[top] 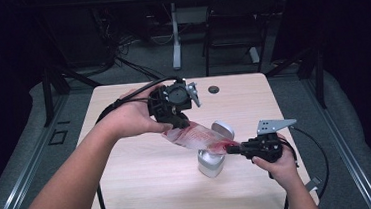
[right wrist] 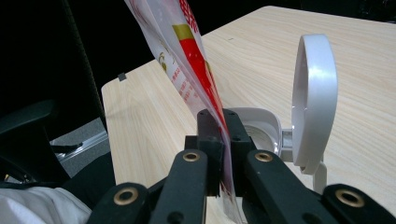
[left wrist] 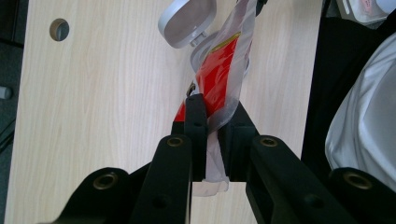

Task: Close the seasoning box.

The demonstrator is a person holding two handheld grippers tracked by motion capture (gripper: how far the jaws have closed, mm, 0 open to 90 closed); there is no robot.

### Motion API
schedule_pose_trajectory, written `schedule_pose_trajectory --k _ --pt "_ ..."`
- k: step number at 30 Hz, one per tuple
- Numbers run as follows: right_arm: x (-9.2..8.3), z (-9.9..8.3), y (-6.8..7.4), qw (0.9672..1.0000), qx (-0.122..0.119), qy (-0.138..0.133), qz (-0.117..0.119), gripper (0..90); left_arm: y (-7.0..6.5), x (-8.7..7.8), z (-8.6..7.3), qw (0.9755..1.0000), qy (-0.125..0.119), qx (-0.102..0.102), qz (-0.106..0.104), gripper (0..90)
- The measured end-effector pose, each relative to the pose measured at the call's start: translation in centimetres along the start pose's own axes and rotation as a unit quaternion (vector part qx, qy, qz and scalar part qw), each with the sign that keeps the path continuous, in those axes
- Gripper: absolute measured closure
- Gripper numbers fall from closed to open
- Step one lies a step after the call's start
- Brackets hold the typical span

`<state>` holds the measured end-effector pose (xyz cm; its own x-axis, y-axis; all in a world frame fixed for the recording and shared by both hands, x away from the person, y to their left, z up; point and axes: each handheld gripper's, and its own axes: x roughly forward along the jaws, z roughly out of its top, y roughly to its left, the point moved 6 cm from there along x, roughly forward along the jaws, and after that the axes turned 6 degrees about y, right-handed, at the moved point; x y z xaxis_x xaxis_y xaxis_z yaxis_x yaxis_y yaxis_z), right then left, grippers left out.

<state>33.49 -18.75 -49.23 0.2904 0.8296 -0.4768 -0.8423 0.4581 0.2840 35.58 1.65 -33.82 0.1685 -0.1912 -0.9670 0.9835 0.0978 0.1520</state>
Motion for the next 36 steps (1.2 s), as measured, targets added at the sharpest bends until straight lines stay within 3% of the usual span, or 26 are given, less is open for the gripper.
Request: schedule_pose_trajectory --k 36 --pt "0.4 0.5 0.5 0.9999 -0.012 -0.008 -0.007 88.9 0.1 -0.2 -1.1 1.0000 -0.004 -0.006 0.000 82.9"
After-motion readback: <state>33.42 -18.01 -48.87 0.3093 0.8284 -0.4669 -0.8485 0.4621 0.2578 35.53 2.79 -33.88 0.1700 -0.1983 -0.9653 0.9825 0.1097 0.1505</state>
